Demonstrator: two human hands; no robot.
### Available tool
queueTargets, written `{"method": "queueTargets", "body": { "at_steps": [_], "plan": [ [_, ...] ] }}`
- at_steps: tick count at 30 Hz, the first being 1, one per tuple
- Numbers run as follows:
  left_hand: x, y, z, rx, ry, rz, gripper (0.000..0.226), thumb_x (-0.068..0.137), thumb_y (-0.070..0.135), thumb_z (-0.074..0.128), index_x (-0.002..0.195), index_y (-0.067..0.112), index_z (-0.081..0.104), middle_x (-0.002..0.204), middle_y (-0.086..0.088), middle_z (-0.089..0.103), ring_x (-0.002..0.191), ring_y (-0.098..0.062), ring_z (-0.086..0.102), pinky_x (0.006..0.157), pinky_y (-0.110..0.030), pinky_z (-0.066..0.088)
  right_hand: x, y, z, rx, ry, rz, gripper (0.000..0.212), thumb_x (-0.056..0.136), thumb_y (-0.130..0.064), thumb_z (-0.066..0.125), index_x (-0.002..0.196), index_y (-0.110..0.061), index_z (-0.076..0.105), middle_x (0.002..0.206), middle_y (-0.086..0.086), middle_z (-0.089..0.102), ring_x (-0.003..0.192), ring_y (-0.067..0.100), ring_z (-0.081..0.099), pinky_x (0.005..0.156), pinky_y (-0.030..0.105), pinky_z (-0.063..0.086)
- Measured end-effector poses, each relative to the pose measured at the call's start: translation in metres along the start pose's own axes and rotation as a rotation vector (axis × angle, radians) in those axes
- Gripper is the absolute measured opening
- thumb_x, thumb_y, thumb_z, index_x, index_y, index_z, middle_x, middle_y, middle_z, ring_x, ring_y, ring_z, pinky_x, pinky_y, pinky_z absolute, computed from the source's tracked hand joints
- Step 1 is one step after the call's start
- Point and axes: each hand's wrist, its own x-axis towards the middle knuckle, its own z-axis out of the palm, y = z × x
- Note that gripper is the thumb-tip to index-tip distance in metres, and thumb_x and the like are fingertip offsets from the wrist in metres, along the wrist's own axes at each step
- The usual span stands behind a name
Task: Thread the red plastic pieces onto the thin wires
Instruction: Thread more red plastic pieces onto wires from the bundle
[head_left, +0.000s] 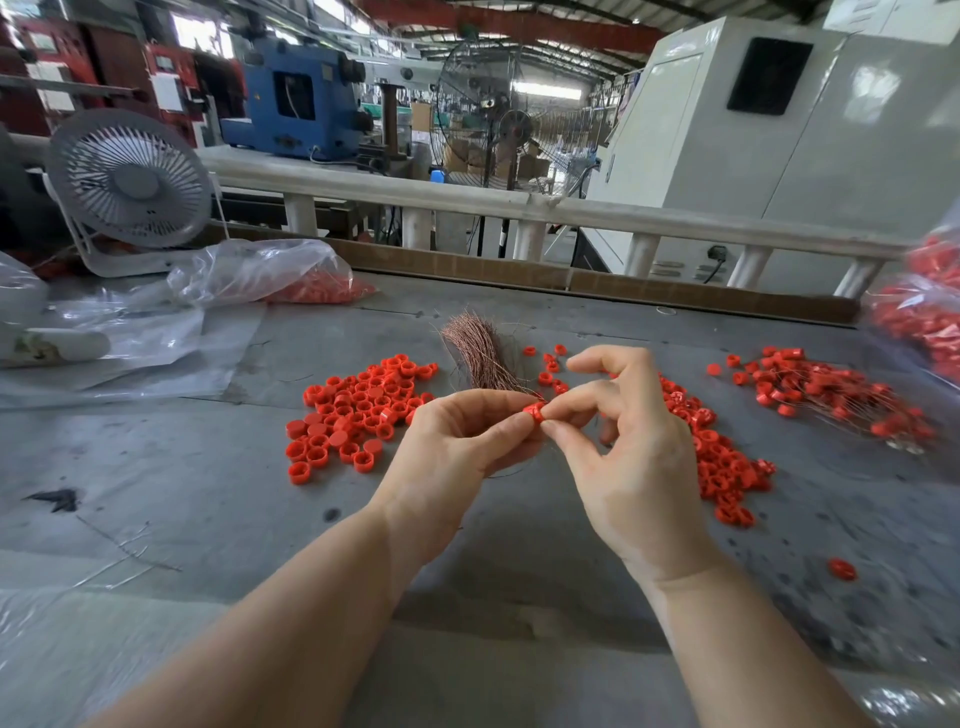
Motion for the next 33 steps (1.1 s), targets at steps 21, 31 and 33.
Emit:
{"method": "queueTargets", "body": {
  "at_steps": [21, 31, 33],
  "plan": [
    [0.0004, -0.0008, -0.0014, 0.014, -0.02, 0.024, 0.014, 0.081, -0.002, 0.06, 0.087, 0.006, 0.069, 0.083, -0.009, 0.073, 0.08, -0.016, 0.069, 0.071, -0.019, 0.055, -0.0013, 0.001, 0.0004, -0.015, -0.002, -0.003, 0.048, 0.073, 0.001, 0.074, 0.102, -0.026, 0.047, 0.074, -0.01, 0.066, 0.072, 0.001, 0.058, 0.071, 0.003, 0.034],
    [0.0008, -0.0021, -0.0012, -0.034, -0.023, 0.018, 0.016, 0.074, 0.005, 0.063, 0.087, 0.008, 0.07, 0.086, -0.01, 0.073, 0.083, -0.017, 0.069, 0.074, -0.02, 0.055, -0.0016, 0.0004, 0.0024, -0.003, 0.039, 0.032, 0.03, 0.074, 0.001, 0.073, 0.092, -0.017, 0.057, 0.075, -0.007, 0.064, 0.07, -0.001, 0.056, 0.068, 0.002, 0.036],
    [0.0009, -0.0018, -0.0018, -0.04, -0.039, 0.025, 0.018, 0.074, 0.005, 0.062, 0.09, 0.007, 0.07, 0.089, -0.011, 0.073, 0.087, -0.018, 0.069, 0.076, -0.021, 0.055, -0.0014, -0.0001, 0.0031, 0.022, 0.046, 0.056, 0.027, 0.074, -0.001, 0.072, 0.09, -0.018, 0.059, 0.075, -0.006, 0.063, 0.069, -0.002, 0.054, 0.067, 0.002, 0.035]
  ]
}}
